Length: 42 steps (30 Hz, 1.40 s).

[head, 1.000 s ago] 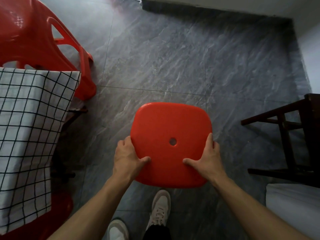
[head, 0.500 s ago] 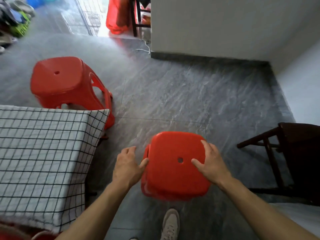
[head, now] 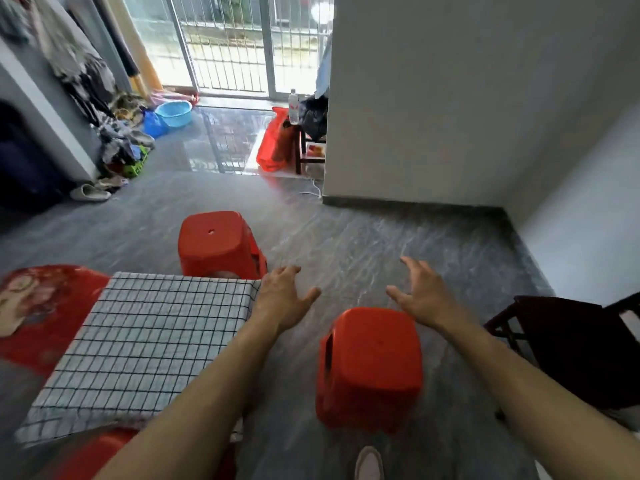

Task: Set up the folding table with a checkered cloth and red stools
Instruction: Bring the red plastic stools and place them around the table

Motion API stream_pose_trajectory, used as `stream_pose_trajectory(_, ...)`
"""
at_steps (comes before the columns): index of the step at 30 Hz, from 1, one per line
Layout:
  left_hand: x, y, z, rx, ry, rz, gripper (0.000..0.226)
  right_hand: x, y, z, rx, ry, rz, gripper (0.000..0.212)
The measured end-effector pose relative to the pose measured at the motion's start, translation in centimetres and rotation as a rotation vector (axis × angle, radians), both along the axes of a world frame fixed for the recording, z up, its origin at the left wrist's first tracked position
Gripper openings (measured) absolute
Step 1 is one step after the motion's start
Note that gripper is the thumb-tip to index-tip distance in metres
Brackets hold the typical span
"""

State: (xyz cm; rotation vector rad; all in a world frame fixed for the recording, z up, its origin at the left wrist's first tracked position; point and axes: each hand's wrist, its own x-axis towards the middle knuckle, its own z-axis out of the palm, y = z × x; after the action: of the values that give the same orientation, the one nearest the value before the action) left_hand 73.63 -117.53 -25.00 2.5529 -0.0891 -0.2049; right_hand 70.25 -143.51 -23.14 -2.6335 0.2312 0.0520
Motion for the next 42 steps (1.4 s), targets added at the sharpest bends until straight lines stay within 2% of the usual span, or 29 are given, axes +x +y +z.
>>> stream_pose_trajectory(5, -3.1, 3.5, 3.3, 0.007, -0.128, -0.013, 0.068, -3.2, 2.2, 4.5, 0.005, -0.092, -0.045, 0.073)
stream_pose_trajectory(13, -5.7, 6.3, 4.7, -0.105, -0.167, -0.006, 0.068, -8.1, 5.0, 7.1, -0.042, -0.086, -0.016, 0.071)
stream_pose_trajectory(22, -12.2, 10.3, 5.4, -0.047, -0.209, 0.059, 0.066, -15.0, 8.7, 9.6, -0.05, -0.142, 0.069, 0.069)
stream_pose_trajectory(26, -19.1, 10.2, 4.5, -0.078, -0.182, 0.073, 0.065, -21.4, 9.1, 9.3, -0.051, -0.137, 0.095, 0.068)
stream_pose_trajectory(33, -36.0, 12.7, 2.8, 0.027, -0.093, 0.11, 0.061, -33.5, 11.9, 5.0, 0.099, -0.171, 0.12, 0.066)
stream_pose_trajectory(37, -44.4, 18.3, 2.1, 0.077, -0.037, 0.187, 0.066, -39.5, 17.5, 2.1, 0.16, -0.09, 0.217, 0.068)
stream_pose_trajectory(42, -52.5, 28.2, 3.1, 0.09, -0.07, 0.385, 0.066, -43.4, 26.7, 1.9, 0.157, -0.049, 0.416, 0.07)
